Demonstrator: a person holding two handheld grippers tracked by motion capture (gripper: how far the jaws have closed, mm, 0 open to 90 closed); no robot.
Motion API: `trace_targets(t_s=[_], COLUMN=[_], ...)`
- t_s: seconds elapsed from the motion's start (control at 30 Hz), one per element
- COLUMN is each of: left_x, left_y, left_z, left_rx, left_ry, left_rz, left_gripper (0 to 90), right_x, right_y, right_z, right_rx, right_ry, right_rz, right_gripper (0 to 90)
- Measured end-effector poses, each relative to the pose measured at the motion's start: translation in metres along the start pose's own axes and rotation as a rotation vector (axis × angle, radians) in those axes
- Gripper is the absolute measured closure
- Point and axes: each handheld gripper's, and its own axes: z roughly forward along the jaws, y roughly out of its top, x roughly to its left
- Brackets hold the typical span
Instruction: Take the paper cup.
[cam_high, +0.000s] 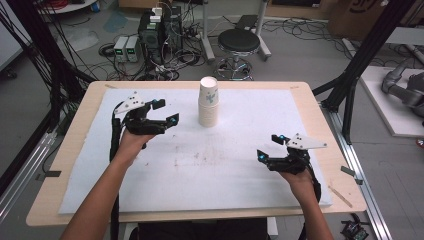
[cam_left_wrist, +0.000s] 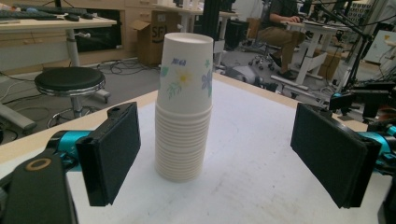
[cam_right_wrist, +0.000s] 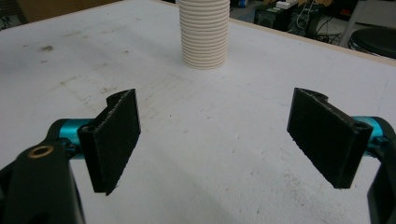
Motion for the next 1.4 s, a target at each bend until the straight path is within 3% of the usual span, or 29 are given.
trace_targets(t_s=[0.63, 0.83, 0.97, 1.2, 1.4], left_x=[0.015, 0.018, 0.023, 0.027, 0.026], left_y=[0.051, 0.054, 0.051, 0.048, 0.048], left_z=[0.074, 0.091, 0.110, 0.129, 0.144], left_rx=[0.063, 0.077, 0.118, 0.154, 0.153], left_ry=[-0.027, -0.031, -0.025, -0.014, -0.022], left_rz=[0.001, -0.006, -0.010, -0.017, -0.015], left_gripper=[16.0, 16.0, 16.0, 16.1, 16.2], right_x=[0.000, 0.000, 0.002, 0.001, 0.001], right_y=[0.001, 0.001, 0.001, 0.001, 0.001], right_z=[-0.001, -0.001, 0.000, 0.000, 0.000], right_rx=[-0.003, -0.005, 0.000, 0.002, 0.002], right_ry=[0.003, 0.004, 0.008, 0.007, 0.008], right_rz=[0.000, 0.001, 0.001, 0.006, 0.007], right_gripper=[17.5, 17.5, 17.5, 17.5, 17.5])
